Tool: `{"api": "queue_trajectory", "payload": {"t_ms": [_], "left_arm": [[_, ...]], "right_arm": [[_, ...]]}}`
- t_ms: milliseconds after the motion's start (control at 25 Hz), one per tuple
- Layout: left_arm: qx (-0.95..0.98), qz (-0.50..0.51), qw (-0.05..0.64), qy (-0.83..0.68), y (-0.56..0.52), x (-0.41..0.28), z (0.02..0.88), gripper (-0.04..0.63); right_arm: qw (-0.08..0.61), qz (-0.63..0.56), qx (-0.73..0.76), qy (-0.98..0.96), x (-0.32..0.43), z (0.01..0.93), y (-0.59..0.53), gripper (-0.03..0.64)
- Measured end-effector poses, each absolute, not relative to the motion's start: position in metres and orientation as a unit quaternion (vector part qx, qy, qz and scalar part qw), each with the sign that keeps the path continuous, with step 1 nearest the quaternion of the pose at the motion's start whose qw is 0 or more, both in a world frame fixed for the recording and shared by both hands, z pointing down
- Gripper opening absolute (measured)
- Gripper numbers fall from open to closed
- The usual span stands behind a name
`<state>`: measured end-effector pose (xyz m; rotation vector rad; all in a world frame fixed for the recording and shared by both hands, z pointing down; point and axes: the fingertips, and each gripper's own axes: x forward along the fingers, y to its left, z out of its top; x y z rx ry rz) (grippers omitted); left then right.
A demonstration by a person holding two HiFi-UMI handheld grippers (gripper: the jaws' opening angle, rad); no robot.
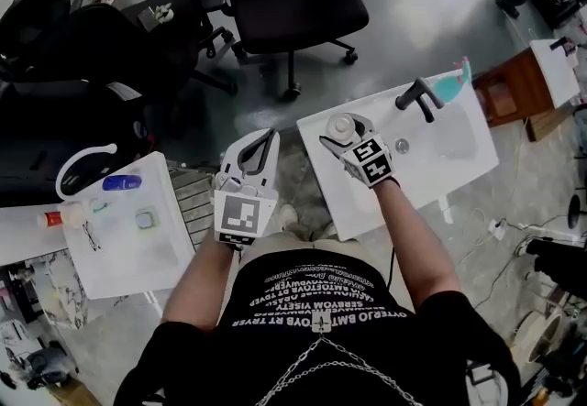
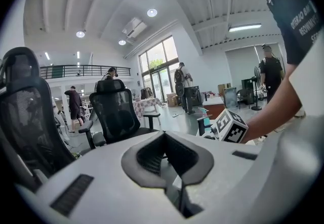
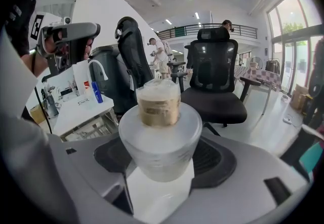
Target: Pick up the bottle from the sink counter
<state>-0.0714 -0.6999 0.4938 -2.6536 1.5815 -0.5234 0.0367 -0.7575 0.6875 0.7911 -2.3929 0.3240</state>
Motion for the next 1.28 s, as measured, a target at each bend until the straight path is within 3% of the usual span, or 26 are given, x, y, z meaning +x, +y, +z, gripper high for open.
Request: {"api": "queue_trajectory", "payload": {"t_ms": [1280], "left_arm": [[-0.854,-0.144,0.043,0.498,-0.682,-0.074,0.419,0.005]], "right_arm": [[0.277,0.078,0.257,-0.923,0.027,0.482,-0.738,0.333]]}}
